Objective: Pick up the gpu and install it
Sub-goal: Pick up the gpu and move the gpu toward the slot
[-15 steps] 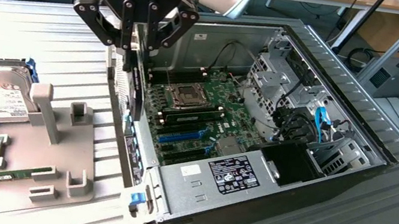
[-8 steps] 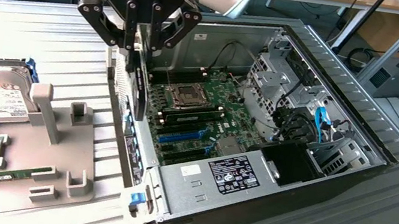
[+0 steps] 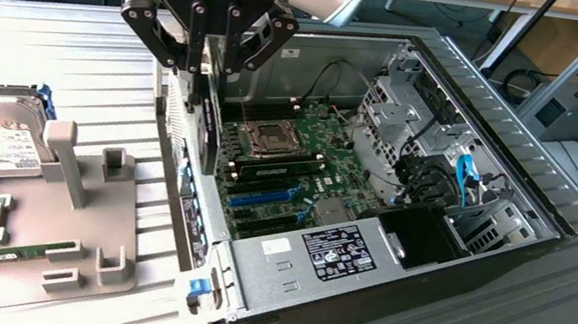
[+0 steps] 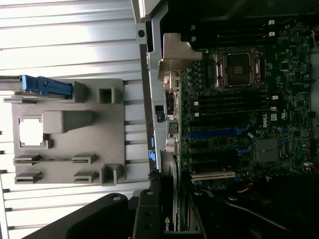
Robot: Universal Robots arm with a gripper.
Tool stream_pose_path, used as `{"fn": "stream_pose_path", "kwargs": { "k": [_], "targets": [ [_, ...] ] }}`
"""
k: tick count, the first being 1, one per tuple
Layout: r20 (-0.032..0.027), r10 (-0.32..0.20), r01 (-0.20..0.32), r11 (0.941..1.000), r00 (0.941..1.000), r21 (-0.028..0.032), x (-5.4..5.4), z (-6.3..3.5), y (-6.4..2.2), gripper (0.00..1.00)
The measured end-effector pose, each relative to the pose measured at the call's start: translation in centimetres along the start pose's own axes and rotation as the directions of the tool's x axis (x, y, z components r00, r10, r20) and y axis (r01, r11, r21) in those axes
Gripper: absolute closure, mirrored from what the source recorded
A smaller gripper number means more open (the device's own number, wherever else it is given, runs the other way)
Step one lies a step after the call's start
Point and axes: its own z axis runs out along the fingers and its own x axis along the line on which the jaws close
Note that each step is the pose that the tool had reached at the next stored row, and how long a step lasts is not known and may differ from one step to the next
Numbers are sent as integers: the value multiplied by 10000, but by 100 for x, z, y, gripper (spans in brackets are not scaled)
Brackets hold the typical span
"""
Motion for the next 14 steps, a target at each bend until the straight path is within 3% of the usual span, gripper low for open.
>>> {"fn": "stream_pose_path", "kwargs": {
  "k": [14],
  "targets": [
    [2, -1, 1, 10000, 10000, 18, -65, 11, 5, 74]
  ]
}}
